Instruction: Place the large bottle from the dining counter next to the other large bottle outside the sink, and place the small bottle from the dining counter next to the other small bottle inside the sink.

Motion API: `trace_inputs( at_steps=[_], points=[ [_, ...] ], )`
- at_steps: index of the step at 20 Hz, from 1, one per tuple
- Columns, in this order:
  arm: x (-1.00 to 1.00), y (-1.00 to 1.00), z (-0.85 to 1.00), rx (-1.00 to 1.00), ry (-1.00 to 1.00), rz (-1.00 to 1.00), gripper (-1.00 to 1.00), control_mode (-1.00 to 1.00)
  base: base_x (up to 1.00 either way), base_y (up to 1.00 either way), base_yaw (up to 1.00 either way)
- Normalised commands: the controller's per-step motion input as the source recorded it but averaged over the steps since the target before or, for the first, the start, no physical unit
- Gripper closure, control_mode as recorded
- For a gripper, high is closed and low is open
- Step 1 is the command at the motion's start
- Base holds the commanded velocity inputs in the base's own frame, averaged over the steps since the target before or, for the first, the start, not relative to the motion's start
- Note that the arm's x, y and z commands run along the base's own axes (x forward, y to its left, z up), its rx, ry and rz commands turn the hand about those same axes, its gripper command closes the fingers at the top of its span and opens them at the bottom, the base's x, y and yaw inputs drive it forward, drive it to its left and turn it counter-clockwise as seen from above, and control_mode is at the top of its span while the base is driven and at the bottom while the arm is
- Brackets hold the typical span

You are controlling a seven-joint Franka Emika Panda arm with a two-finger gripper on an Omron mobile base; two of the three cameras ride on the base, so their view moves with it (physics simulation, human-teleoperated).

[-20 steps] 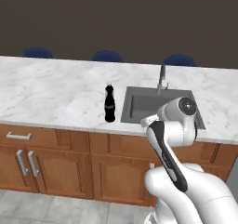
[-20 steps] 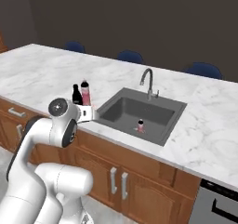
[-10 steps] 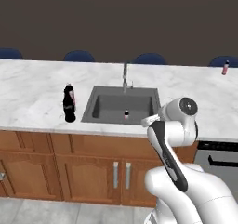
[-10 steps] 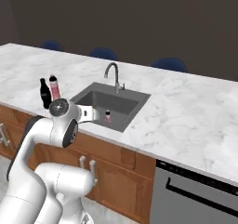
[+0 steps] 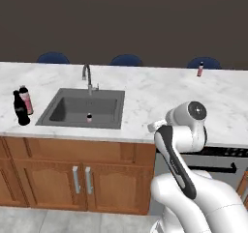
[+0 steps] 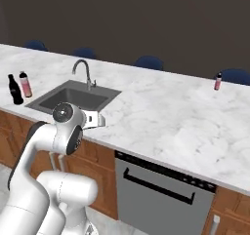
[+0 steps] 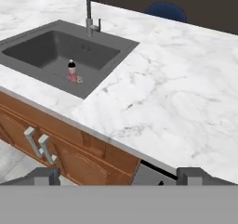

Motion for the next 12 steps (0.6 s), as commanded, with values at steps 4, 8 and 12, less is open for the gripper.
trace_inputs(
  at_steps=[4, 8, 12],
  points=[
    [0.00, 0.00, 0.00, 0.00, 0.00, 0.00, -1.00, 1.00, 0.00, -0.97, 0.00],
    [0.00, 0.00, 0.00, 0.00, 0.00, 0.00, -1.00, 1.00, 0.00, -0.97, 0.00],
    [0.00, 0.00, 0.00, 0.00, 0.00, 0.00, -1.00, 1.00, 0.00, -0.94, 0.00]
  ],
)
